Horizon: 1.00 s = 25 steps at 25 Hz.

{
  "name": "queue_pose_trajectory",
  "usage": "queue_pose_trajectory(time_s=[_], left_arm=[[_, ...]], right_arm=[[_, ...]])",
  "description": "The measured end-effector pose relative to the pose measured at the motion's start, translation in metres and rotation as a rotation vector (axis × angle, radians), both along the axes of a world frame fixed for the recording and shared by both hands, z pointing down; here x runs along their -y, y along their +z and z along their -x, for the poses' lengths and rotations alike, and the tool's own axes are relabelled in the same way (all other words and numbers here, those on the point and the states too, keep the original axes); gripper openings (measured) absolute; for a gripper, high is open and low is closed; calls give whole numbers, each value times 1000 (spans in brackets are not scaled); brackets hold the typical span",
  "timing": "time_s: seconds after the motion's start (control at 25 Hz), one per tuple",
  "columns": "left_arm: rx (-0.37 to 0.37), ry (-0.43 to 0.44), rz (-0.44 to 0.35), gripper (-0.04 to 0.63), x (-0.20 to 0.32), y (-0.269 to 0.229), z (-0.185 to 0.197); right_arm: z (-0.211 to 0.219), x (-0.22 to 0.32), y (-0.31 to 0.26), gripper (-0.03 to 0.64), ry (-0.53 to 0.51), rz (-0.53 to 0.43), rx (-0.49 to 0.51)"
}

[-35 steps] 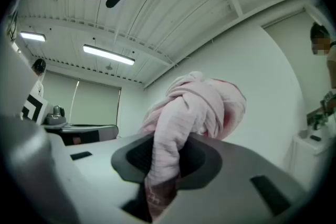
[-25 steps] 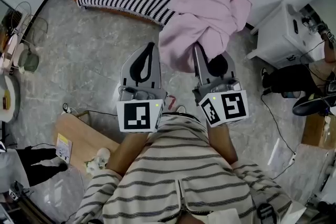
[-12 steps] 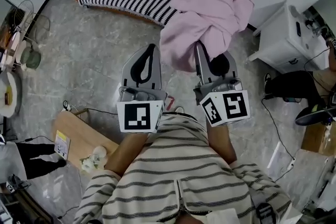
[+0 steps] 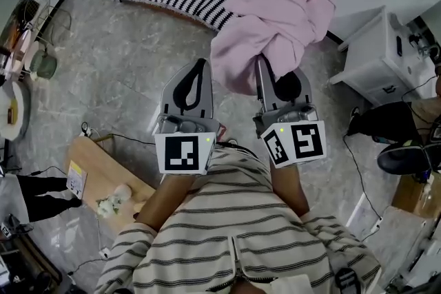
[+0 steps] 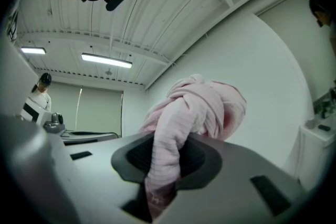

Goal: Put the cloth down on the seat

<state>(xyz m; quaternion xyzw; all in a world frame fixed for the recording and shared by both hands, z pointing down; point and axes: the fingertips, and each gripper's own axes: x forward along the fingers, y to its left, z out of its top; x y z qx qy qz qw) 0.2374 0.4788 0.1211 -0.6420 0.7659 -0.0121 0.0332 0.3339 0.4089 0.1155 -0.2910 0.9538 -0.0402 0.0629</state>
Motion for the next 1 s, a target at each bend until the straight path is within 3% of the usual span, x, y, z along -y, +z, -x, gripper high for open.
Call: queue_pose_trajectory(time_s=[0.36,1.0], left_arm=[[-26,-2,41,5,37,18,30],[-50,80,6,5,174,6,169]], right_arm=[[25,40,8,101,12,8,-21],[154,161,-6,101,93,-9,-35]])
